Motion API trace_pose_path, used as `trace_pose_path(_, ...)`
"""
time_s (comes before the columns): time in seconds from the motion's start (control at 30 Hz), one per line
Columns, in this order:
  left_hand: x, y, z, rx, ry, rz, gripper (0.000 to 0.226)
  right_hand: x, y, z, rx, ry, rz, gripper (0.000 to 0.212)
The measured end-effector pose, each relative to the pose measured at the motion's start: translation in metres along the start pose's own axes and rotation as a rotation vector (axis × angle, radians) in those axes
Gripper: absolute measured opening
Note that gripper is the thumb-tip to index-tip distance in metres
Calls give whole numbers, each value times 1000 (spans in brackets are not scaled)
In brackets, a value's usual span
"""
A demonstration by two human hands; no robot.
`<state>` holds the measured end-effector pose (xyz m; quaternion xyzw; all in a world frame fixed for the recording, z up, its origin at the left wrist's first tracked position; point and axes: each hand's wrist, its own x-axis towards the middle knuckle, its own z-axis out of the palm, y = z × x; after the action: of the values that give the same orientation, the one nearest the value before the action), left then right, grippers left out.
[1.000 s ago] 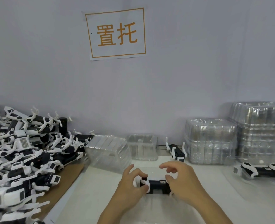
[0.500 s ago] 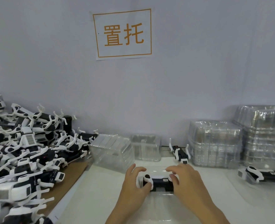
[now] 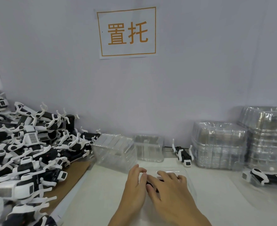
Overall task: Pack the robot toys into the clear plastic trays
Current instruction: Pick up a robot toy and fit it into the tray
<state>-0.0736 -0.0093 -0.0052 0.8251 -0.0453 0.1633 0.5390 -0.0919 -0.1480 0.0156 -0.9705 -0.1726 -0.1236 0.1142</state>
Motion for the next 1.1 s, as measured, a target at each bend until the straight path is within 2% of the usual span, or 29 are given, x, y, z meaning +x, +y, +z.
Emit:
trace_pose_path(0.2,0,-1,0,-10,-8,-7,17,0,0,-8,61,-40,-4,35)
trace_pose_path(0.47,0,0,0,18,2,11,17,-1,-4,-3,8,8,13,46)
trace_pose_path(0.87,-3,4,-2,23,3,43,17,0,3,-9,134,39,7,33)
trace_pose_path(1.0,-6,4,-4,173,26,122,26,3,19,-13,56,125,118,40)
trace_pose_path(1.1,-9,9,-6,318,33,277,28,4,39,-17,119,151,250,36)
